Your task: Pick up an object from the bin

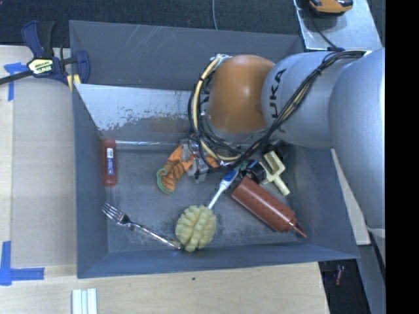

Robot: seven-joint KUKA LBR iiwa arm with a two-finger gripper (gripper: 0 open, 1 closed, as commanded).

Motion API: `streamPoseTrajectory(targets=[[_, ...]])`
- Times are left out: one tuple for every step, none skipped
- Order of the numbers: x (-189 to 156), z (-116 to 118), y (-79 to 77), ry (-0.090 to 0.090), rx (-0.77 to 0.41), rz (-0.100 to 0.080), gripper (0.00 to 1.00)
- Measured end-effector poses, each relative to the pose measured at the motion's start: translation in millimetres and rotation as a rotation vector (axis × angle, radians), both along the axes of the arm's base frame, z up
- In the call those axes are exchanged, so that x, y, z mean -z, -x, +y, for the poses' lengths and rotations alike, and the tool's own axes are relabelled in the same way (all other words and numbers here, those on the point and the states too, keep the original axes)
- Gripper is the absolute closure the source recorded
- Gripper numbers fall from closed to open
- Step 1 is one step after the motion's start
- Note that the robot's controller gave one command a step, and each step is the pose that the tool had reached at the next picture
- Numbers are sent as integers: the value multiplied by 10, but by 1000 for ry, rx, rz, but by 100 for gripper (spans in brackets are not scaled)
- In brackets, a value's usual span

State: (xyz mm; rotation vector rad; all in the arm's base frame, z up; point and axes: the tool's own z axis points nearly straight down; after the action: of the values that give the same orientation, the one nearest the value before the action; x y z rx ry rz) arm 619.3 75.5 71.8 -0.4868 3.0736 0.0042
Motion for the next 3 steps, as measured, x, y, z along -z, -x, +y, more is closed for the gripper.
streamPoseTrajectory(targets=[[1,32,-56,2,-82,-7,100],[1,32,-56,2,-81,-6,100],[0,32,-57,2,-81,-6,100]])
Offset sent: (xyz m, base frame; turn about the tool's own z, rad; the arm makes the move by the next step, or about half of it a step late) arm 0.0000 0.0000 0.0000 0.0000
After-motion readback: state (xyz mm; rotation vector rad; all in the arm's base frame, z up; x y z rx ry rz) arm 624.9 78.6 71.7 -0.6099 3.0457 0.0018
